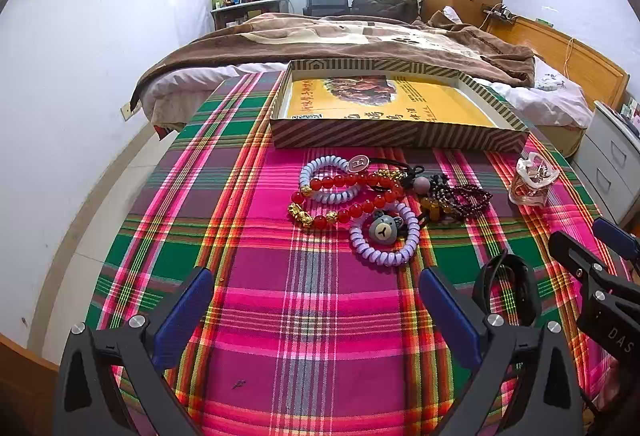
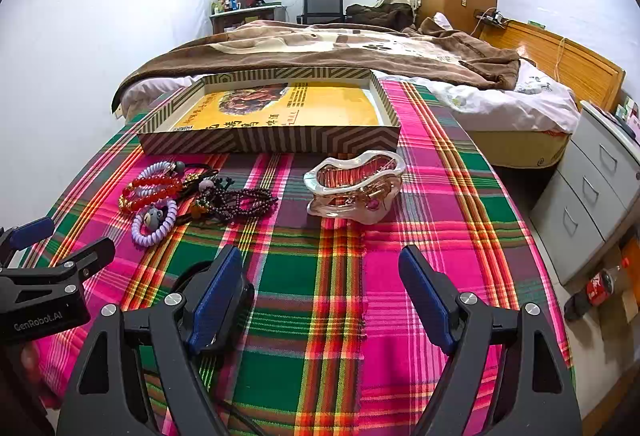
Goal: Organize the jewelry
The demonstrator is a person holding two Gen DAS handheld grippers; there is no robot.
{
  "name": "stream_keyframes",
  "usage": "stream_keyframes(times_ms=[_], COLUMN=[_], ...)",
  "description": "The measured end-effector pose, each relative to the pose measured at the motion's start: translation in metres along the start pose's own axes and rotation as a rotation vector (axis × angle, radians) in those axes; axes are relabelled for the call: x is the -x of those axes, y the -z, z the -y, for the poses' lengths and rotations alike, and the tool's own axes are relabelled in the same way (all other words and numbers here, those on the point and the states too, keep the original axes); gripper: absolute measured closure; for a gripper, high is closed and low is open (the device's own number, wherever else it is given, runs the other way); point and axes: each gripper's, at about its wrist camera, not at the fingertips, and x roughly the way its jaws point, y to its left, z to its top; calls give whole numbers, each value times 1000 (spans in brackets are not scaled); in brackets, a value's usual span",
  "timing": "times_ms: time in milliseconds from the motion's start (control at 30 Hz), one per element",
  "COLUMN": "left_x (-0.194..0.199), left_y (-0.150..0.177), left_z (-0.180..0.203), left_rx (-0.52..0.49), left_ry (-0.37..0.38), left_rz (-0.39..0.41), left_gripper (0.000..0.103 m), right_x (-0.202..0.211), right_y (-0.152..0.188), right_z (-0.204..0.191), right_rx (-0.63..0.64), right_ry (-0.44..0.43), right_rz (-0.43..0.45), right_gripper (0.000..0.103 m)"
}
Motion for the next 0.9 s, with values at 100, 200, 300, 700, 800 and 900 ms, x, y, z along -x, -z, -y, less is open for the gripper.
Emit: stream_keyframes(times_ms=[100,200,300,700,800,900], left_x=[0,2,2,8,8,8], left_y=[0,2,2,3,3,3], left_z=[0,1,0,-1,-1,-1], left_rx=[-1,0,2,10,11,11], left_ry=[1,0,-1,1,-1,-2], left_rz=[-1,-2,-1,4,2,2], left_gripper=[0,0,0,0,0,0], right_x=[0,0,1,4,4,3], right_y=[0,0,0,0,1,1], right_z=[0,0,0,-1,-1,-2], right_rx=[0,1,1,-1,1,1], right_ry=[0,-1,0,-1,-1,0], right_rz=[0,1,2,4,4,3], right_gripper=[22,22,22,22,22,22])
